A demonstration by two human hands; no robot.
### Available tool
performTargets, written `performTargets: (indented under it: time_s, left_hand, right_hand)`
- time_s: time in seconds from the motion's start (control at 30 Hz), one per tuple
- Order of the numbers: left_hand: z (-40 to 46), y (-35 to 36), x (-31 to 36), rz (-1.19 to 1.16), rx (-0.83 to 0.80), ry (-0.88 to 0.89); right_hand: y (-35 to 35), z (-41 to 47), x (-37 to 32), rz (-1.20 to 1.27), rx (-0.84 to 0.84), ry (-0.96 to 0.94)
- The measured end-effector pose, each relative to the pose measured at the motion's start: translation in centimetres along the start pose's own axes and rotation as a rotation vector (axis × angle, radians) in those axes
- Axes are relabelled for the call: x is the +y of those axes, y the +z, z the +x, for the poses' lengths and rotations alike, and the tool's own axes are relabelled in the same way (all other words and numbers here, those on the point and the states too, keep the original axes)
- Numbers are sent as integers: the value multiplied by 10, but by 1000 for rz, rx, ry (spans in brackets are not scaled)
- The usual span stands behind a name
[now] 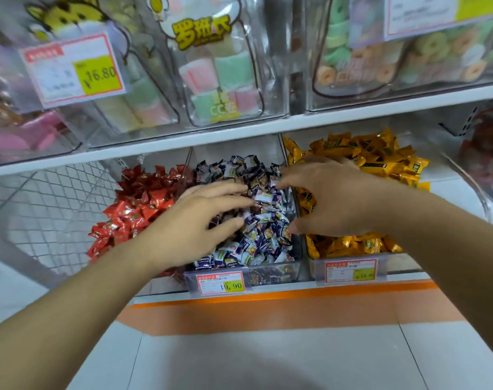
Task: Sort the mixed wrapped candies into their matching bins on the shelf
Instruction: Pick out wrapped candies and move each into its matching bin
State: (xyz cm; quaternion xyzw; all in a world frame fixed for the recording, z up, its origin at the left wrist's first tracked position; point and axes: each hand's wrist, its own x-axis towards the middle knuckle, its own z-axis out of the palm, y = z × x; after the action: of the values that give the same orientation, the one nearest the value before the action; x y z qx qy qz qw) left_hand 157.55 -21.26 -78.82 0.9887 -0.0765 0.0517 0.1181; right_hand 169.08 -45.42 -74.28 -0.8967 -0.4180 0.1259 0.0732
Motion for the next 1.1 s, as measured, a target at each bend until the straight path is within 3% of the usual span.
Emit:
performTargets:
  time_s: [0.13, 0.23, 0.4, 0.67, 1.1]
  left_hand:
    - [-52, -2, -22, 16, 181, -175]
    - [-71, 0, -37, 16, 114, -268]
    - [-73, 5, -37, -75, 103, -291]
    - [-77, 1, -37, -111, 49, -309]
    - [-76, -1, -29, -168, 30, -336]
  right_hand:
    - [8, 7, -18, -26, 75, -123]
    - [23, 26, -45, 5, 110, -214]
    - [68, 66, -80, -7, -17, -280]
    - [87, 86, -79, -205, 43, -169]
    - [55, 80, -65, -153, 163, -6]
